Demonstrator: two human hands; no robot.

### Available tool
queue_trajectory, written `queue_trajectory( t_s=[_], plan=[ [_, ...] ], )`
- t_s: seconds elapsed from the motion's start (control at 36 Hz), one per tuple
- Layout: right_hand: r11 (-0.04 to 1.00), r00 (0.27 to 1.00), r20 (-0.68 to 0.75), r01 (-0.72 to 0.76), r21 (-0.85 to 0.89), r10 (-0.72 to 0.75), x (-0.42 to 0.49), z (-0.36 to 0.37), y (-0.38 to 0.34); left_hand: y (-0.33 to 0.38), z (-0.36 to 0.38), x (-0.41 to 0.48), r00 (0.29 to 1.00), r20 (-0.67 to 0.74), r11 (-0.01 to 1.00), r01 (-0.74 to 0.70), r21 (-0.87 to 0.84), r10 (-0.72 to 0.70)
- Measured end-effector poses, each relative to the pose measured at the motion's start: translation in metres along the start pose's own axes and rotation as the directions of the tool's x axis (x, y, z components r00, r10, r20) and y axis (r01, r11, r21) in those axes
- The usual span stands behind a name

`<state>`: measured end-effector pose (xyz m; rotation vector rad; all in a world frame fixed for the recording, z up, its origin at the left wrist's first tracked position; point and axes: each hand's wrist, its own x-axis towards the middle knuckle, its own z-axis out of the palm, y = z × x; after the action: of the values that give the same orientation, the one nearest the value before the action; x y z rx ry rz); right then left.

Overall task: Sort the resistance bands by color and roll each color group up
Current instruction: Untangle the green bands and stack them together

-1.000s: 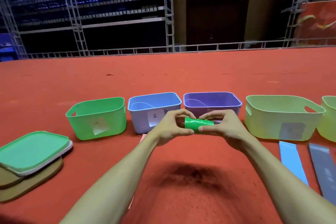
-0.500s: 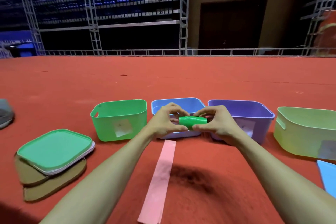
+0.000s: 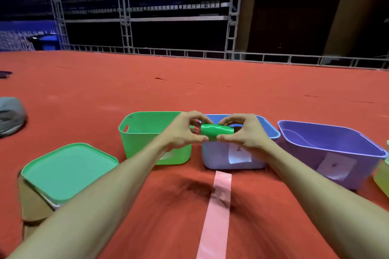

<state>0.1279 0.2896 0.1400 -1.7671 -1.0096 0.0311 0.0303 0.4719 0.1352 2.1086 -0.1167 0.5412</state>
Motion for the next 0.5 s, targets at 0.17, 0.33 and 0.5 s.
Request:
queue_trajectory(
  t_s=[0.17,0.33,0.5],
  plan=[
    [0.999,0.999,0.040,0.036,0.014,-0.036,0.050,0.030,0.003,-0.028,-0.038,0.019,0.998,-0.037,0.998,0.058,-0.001,-0.058],
    [0.999,0.995,0.099,0.023,0.025,-0.026,0.092,0.059,0.015,-0.052,-0.068,0.034,0.994,-0.052,0.995,0.098,0.021,-0.097],
    [0.995,0.988,0.149,0.052,-0.090,-0.038,0.130,0.090,0.030,-0.084,-0.095,0.044,0.986,-0.055,0.983,0.163,0.086,-0.159]
  ],
)
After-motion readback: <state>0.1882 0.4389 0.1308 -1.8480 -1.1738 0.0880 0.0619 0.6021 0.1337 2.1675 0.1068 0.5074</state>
